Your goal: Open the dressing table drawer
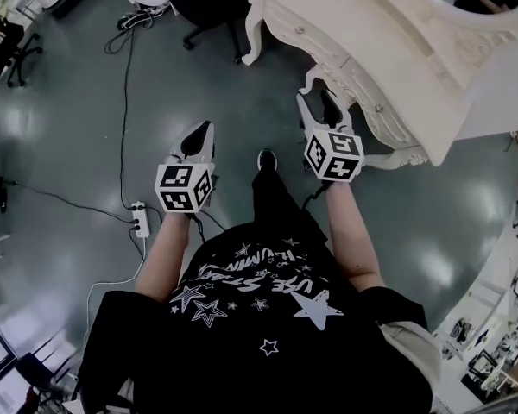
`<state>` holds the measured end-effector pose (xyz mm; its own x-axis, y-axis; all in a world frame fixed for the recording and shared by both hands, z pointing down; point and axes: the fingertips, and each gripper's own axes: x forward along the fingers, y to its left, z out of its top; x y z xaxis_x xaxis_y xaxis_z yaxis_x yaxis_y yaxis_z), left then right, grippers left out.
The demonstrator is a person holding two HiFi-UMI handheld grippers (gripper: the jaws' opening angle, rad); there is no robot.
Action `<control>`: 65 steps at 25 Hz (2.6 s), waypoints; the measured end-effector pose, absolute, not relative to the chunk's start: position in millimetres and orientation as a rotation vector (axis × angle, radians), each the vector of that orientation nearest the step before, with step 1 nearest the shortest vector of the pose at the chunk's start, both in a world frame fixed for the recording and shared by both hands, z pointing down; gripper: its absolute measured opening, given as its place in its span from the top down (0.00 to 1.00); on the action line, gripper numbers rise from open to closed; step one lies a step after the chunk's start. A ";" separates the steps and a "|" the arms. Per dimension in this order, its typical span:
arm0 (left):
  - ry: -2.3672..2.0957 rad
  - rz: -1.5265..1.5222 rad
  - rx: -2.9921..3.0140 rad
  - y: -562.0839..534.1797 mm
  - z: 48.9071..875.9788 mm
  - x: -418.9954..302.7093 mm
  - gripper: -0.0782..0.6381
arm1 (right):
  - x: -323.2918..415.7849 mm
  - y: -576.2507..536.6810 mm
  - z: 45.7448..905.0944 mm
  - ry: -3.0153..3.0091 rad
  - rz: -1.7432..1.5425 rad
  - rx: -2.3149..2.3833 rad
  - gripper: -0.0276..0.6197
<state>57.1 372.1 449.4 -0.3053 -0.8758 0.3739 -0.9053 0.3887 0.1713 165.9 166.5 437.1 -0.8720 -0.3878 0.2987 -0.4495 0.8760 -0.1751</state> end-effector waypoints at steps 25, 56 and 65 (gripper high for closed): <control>-2.201 0.205 1.628 96.8 433.7 -85.9 0.89 | 42.5 -88.3 464.4 -2.719 0.499 0.718 0.55; -1.550 0.362 2.172 -214.7 479.3 -258.6 0.89 | -97.3 -294.5 498.5 -2.331 0.576 1.394 0.59; -1.479 0.369 2.209 -253.8 489.0 -273.9 0.89 | -116.6 -333.5 518.3 -2.244 0.574 1.504 0.63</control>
